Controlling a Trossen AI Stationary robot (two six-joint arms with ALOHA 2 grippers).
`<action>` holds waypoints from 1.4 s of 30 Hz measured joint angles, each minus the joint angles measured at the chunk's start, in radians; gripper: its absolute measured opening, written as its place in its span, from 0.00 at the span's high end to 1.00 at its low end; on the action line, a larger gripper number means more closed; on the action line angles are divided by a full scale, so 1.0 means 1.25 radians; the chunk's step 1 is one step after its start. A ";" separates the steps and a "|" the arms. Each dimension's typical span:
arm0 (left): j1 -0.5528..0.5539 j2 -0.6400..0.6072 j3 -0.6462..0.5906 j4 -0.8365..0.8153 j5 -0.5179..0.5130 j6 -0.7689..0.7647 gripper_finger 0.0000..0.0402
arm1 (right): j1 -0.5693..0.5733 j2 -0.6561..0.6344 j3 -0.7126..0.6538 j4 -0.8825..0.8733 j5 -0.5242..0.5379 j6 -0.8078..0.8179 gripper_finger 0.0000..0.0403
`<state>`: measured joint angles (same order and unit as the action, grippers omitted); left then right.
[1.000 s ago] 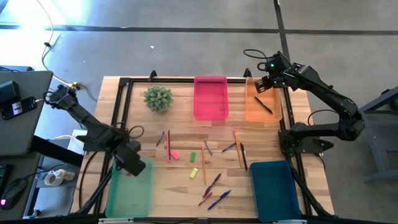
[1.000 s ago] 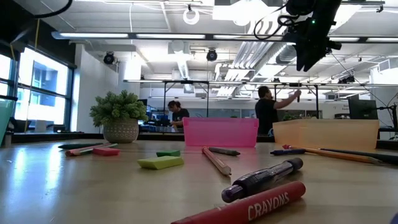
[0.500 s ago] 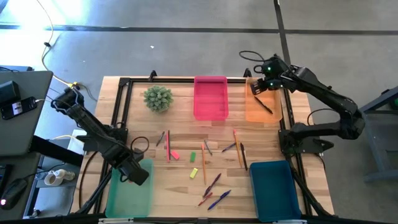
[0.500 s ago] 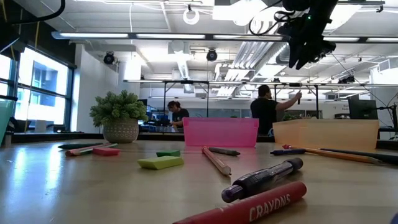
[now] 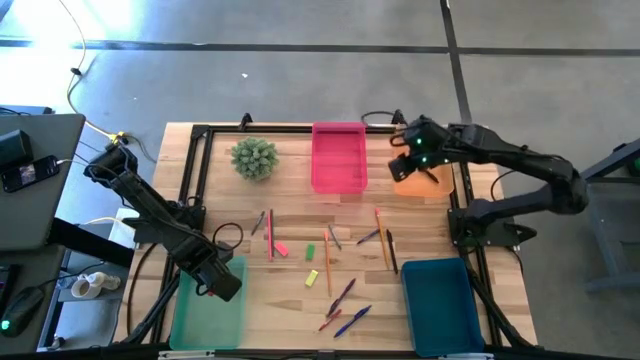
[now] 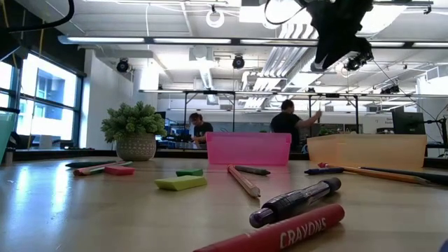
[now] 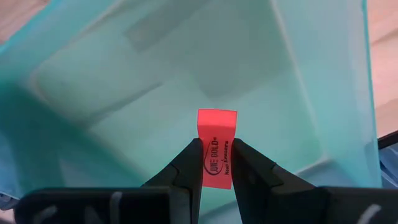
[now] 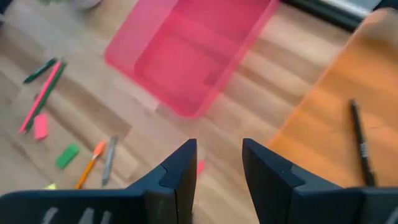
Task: Sort crayons/erasers/pens/pencils in bins
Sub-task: Put the red eraser into the green bin, then put the right yellow pencil into the pink bin
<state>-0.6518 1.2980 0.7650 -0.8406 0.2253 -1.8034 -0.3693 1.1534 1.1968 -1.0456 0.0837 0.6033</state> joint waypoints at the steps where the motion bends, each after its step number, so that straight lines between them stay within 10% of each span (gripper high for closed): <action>1: 0.000 0.000 0.000 0.000 0.000 0.000 0.85 | 0.015 0.001 -0.001 -0.004 0.000 0.011 0.70; 19: 0.000 -0.004 0.000 0.000 0.024 0.029 0.55 | 0.218 0.139 -0.001 -0.006 0.028 0.186 0.70; 29: 0.013 -0.130 0.004 0.001 0.011 0.055 0.57 | 0.240 0.246 -0.001 -0.008 -0.034 0.168 0.70; 42: 0.013 -0.392 0.005 0.007 -0.351 0.089 0.57 | 0.239 0.308 -0.001 -0.037 -0.019 0.124 0.70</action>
<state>-0.6350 0.8076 0.7708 -0.8316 -0.2129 -1.6919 -0.0700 1.5379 1.1957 -1.0924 0.0596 0.7585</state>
